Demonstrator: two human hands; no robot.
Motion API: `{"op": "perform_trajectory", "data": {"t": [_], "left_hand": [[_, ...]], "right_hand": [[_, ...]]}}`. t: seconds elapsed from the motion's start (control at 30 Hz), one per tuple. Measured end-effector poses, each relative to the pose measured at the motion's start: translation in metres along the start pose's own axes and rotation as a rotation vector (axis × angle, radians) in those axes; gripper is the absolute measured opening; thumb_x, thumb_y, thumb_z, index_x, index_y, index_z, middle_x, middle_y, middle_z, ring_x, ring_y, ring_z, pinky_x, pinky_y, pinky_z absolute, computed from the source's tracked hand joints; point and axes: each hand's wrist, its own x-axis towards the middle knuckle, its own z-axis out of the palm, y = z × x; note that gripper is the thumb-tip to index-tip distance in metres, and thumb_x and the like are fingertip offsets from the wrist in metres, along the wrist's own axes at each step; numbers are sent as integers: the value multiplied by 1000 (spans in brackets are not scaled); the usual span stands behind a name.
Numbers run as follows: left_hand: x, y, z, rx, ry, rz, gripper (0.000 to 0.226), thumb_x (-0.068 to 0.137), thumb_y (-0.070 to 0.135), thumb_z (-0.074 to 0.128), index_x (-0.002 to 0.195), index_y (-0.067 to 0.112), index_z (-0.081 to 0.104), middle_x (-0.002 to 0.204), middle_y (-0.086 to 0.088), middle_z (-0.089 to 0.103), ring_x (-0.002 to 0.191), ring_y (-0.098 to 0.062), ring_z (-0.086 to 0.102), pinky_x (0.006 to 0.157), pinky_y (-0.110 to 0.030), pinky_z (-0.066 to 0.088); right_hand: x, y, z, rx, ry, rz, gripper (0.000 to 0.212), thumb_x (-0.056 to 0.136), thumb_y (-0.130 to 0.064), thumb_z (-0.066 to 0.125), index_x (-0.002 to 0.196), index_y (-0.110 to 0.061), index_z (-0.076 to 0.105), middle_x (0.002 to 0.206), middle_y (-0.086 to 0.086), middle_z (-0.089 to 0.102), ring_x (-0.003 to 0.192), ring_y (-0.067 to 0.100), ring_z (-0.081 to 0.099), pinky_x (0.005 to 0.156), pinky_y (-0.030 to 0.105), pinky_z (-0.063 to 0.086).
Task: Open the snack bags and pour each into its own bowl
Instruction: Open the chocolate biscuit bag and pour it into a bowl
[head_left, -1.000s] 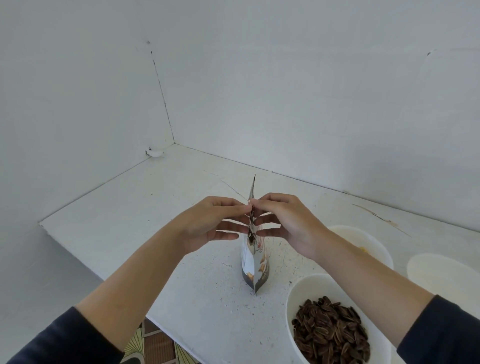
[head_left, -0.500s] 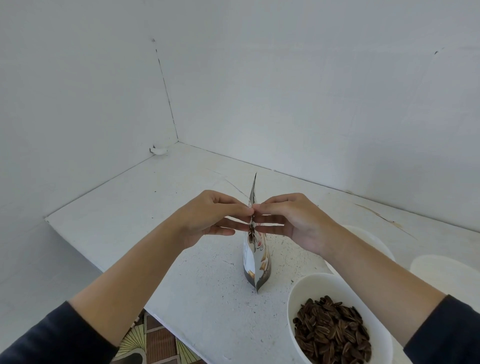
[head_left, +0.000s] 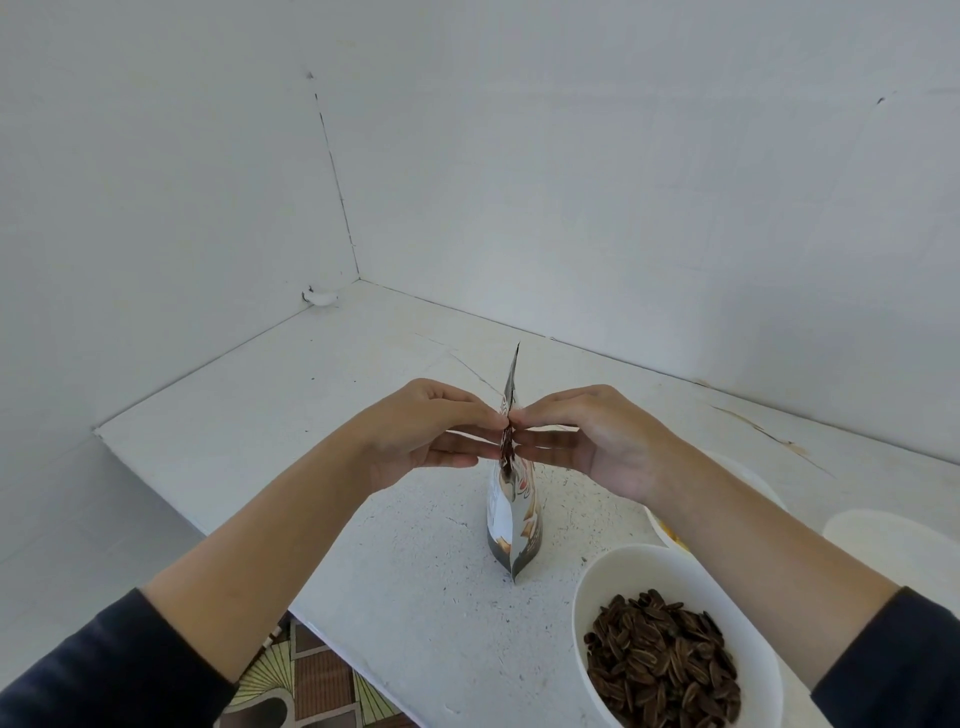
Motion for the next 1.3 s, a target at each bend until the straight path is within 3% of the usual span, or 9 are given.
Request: {"op": "perform_trajectory", "data": {"t": [0.13, 0.37, 0.6, 0.73, 0.83, 0.97, 1.13, 1.3], "left_hand": [[-1, 3, 1, 16, -14, -2, 12, 92, 17, 71, 87, 11, 79, 99, -9, 78, 88, -17, 75, 93, -36, 54], [-3, 7, 2, 16, -20, -38, 12, 91, 14, 72, 97, 5, 76, 98, -7, 78, 88, -16, 75, 102, -42, 52], [-2, 16, 11, 231, 32, 21, 21, 95, 25, 66, 84, 12, 78, 93, -3, 79, 84, -11, 74, 96, -40, 58], [-1, 19, 12, 243, 7, 40, 19, 95, 19, 65, 82, 11, 76, 92, -2, 78, 84, -11, 73, 96, -38, 58], [0, 19, 14, 242, -9, 37, 17, 94, 14, 63, 84, 7, 75, 91, -3, 77, 84, -13, 74, 94, -35, 58], [3, 21, 20, 226, -2, 36, 27, 92, 9, 62, 67, 13, 73, 77, -1, 73, 71, -10, 70, 81, -29, 55], [7, 18, 22, 277, 68, 60, 18, 89, 8, 64, 80, -5, 74, 79, -9, 76, 76, -15, 74, 90, -38, 61], [8, 12, 14, 329, 122, 96, 25, 87, 13, 68, 88, -12, 72, 81, -12, 77, 78, -10, 73, 94, -42, 60]], "right_hand": [[-1, 0, -1, -14, -5, -5, 11, 79, 0, 77, 90, 2, 79, 96, 18, 75, 89, 27, 71, 95, 42, 57], [-2, 2, -3, -31, -17, -34, 17, 78, -1, 78, 93, 5, 76, 98, 20, 75, 91, 27, 72, 96, 43, 57], [-3, 1, -1, -100, 0, -60, 21, 77, -14, 83, 92, 0, 79, 100, 18, 76, 90, 26, 71, 91, 44, 59], [-3, -6, -1, -124, -11, -4, 19, 80, -8, 79, 95, 4, 77, 105, 22, 74, 90, 28, 71, 87, 48, 60], [-4, -12, 0, -207, -29, 36, 14, 85, -8, 72, 92, 4, 77, 93, 17, 75, 84, 24, 70, 81, 43, 61], [0, -16, 6, -380, 13, 19, 16, 87, -14, 65, 81, -7, 78, 84, 5, 74, 80, 15, 68, 76, 36, 56], [2, -14, 6, -515, 84, -52, 21, 86, -18, 66, 83, 0, 76, 76, 4, 72, 75, 11, 65, 72, 33, 53], [-1, -10, 1, -563, 161, -110, 22, 83, -19, 69, 80, 2, 77, 71, 7, 71, 73, 14, 63, 79, 40, 60]]}}
